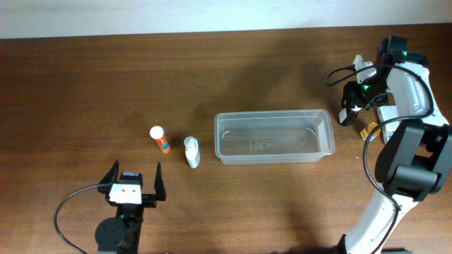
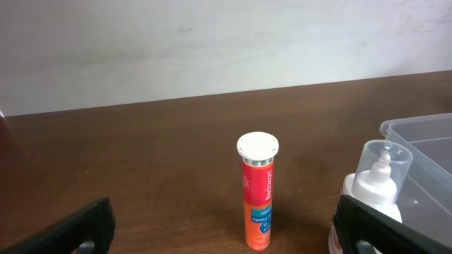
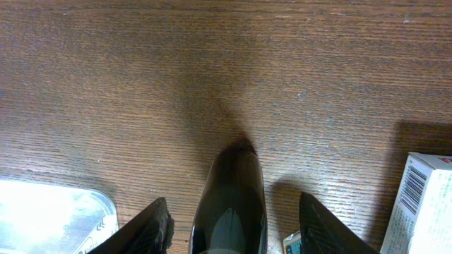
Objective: Pack container
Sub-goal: 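Close right gripper on the brown bottle and lift it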
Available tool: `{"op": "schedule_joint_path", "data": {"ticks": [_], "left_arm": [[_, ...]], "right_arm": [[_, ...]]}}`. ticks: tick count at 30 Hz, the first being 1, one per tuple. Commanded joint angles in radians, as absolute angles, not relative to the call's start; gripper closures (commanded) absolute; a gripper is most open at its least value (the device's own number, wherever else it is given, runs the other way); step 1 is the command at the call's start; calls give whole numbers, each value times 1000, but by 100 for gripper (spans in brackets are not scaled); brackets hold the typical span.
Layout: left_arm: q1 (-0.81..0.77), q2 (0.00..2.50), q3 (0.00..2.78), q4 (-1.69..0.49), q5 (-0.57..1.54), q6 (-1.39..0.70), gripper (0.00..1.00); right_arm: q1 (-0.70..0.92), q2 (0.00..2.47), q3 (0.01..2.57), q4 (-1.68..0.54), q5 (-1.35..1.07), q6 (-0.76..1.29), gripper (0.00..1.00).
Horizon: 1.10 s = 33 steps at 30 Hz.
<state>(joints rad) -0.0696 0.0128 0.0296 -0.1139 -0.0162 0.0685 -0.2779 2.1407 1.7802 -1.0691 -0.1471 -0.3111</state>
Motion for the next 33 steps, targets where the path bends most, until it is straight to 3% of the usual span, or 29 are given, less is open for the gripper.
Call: {"op": "schedule_joint_path", "data": {"ticks": [1,10,22,33], "left_arm": [[-62,5,25,-113,-20,84,1],[-62,5,25,-113,-20,84,1],[-62,5,25,-113,-20,84,1],[-62,5,25,-113,-20,84,1]], "right_arm": [[-276,2163,1771,-1076,-138,-310,52],[-276,2165,1771,-1122,-100,-310,53],[-275,2165,1771,-1122,-102,-306,77],[-275,2154,1898,-1270,-150,-283,77]]}}
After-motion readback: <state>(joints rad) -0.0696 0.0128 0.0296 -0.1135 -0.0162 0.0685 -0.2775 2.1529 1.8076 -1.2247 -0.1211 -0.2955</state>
